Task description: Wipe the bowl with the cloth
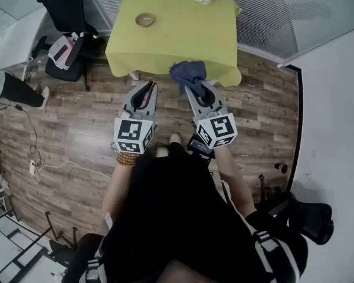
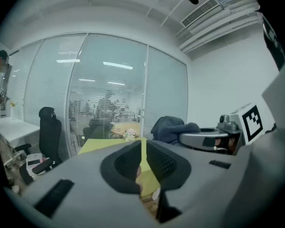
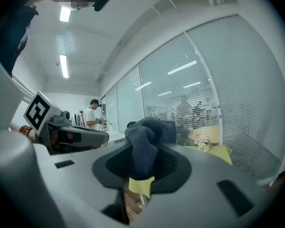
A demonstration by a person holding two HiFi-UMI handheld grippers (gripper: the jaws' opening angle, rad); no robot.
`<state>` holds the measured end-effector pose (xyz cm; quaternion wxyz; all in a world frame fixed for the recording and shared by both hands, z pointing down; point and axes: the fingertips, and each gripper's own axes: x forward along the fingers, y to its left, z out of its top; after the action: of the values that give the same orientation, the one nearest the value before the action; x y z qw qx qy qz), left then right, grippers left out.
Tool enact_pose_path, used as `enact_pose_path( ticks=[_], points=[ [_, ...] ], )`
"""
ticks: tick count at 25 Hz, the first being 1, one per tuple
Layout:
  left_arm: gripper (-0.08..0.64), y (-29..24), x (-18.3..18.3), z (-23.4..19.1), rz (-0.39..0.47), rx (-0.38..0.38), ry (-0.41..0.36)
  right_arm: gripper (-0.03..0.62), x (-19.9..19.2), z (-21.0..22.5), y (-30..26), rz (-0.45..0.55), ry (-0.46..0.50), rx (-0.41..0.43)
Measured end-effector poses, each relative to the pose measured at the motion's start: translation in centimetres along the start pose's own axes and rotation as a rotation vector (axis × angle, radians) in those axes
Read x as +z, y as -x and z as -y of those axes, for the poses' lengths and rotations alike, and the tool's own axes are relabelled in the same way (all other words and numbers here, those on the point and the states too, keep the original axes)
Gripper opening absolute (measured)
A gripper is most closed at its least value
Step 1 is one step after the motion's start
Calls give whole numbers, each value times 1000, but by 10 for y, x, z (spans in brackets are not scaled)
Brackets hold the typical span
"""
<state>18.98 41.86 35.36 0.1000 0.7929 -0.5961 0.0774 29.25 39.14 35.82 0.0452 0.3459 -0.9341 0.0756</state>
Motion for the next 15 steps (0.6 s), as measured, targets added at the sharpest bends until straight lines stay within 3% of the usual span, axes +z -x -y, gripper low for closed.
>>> enact_pose_path(
  ticks=[7,15],
  points=[
    [38,-19,-6,-6,-14,11,44,84,-4,18,-8,11,-22,53],
    [38,-57,-12,-79,-8,22,102,89,-4,41,-80,-30,-74,1]
  ],
)
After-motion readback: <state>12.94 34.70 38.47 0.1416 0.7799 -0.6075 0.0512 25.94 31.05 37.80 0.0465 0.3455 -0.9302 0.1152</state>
